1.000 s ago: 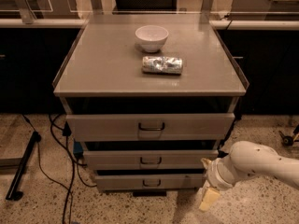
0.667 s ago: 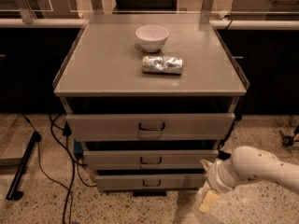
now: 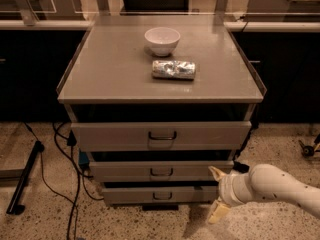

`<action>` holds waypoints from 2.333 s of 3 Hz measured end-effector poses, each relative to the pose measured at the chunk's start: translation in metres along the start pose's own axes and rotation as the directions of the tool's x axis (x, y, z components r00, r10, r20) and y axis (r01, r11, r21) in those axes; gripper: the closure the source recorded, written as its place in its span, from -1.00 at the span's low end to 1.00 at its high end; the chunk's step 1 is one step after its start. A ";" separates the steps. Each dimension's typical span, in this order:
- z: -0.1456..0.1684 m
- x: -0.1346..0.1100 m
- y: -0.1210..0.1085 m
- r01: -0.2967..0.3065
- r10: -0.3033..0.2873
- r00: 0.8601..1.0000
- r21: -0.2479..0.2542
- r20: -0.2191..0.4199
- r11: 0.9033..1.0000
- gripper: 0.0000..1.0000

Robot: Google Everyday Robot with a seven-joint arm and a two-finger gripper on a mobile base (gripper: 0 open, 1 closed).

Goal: Open middle drawer

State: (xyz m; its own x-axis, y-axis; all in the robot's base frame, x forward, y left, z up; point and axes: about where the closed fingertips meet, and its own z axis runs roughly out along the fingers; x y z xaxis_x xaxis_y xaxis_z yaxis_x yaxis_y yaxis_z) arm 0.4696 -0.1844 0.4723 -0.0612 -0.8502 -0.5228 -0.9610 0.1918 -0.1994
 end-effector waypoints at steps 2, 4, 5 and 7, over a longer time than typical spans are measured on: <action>0.030 -0.008 -0.016 0.084 -0.084 0.994 0.004 0.075 0.996 -1.00; 0.065 -0.006 -0.038 0.099 -0.099 0.994 -0.007 0.040 0.995 -1.00; 0.072 -0.006 -0.052 0.105 -0.105 0.994 0.005 0.021 0.994 -1.00; 0.080 -0.003 -0.081 0.114 -0.114 0.993 0.025 -0.020 0.993 -1.00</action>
Offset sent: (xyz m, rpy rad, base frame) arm 0.0127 0.0100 -0.0053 0.0477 -0.0448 0.0536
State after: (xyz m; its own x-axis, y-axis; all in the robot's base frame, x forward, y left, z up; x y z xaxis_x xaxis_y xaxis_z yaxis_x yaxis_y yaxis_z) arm 0.5693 -0.1577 0.4234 0.0432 -0.8763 -0.4797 -0.9546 0.1055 -0.2787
